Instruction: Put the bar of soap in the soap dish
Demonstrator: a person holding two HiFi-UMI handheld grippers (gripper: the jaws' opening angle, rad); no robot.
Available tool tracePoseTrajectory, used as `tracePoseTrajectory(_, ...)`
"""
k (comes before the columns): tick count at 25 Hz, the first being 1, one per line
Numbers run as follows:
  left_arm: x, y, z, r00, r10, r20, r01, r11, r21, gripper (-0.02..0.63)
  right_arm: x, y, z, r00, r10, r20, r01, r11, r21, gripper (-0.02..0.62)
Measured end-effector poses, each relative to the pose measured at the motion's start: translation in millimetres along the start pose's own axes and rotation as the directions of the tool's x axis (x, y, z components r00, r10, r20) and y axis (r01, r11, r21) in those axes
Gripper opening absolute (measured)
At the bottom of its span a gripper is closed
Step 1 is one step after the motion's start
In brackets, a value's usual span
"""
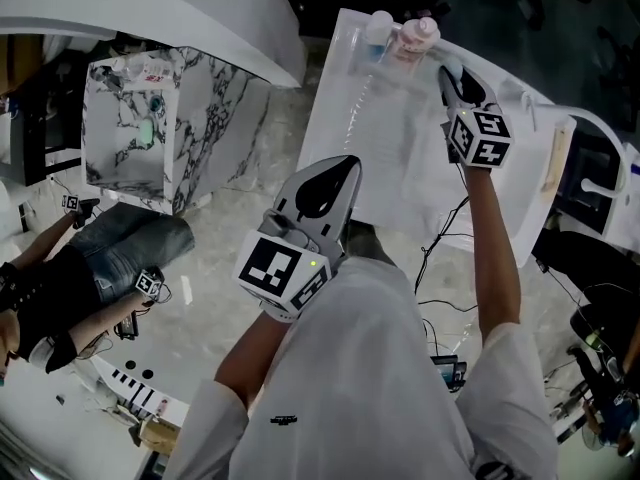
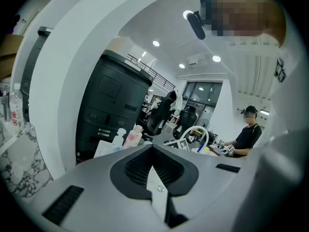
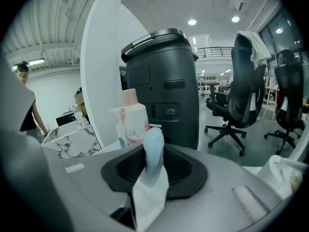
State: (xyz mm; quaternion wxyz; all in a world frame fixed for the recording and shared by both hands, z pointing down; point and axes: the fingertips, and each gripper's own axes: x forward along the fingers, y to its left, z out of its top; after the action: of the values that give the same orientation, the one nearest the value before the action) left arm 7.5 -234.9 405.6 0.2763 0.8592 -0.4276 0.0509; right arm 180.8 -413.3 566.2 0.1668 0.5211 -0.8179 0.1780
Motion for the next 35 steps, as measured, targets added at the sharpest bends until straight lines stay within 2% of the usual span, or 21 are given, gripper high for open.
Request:
tracePoseTrajectory(8, 16.5, 3.4, -0.5, 0.999, -0.027, -0.028, 0.027, 1.0, -0.008, 0.009, 35.4, -18.3, -23.1, 0.994, 0.02, -0.112, -0.013, 0.998, 0.064, 0.129)
tracePoseTrajectory(16, 16.2, 13.5, -3.3, 0.999, -0.021, -0.038, 0.02, 0.999, -0.026, 0.009, 57.5, -23.2, -49.5, 0.98, 0.05, -0.191, -0.022, 0.989, 0.146, 0.129)
tracePoseTrajectory(22, 16.4, 16.0, -8.7, 0.999, -0.023, -0.049, 0.021, 0.999, -0.029, 0.008, 60.7, -41.1, -57.0, 0.976, -0.023, -0.215, 0.046, 0.994, 0.102, 0.14)
tracePoseTrajectory(30, 16.1, 12.7, -10.3, 0.998, -0.027, -0.054, 0.025, 0.999, -0.027, 0.009, 57.4, -56.3, -53.8, 0.972, -0.093, -0.216, 0.103, 0.994, 0.037, 0.195)
tracePoseTrajectory(35, 16.8, 11.0, -11.5, 0.998, -0.03, -0.051, 0.029, 0.999, -0.023, 0.009, 55.0, -60.9, -54.6, 0.971, -0.107, -0.212, 0.119, 0.992, 0.047, 0.196)
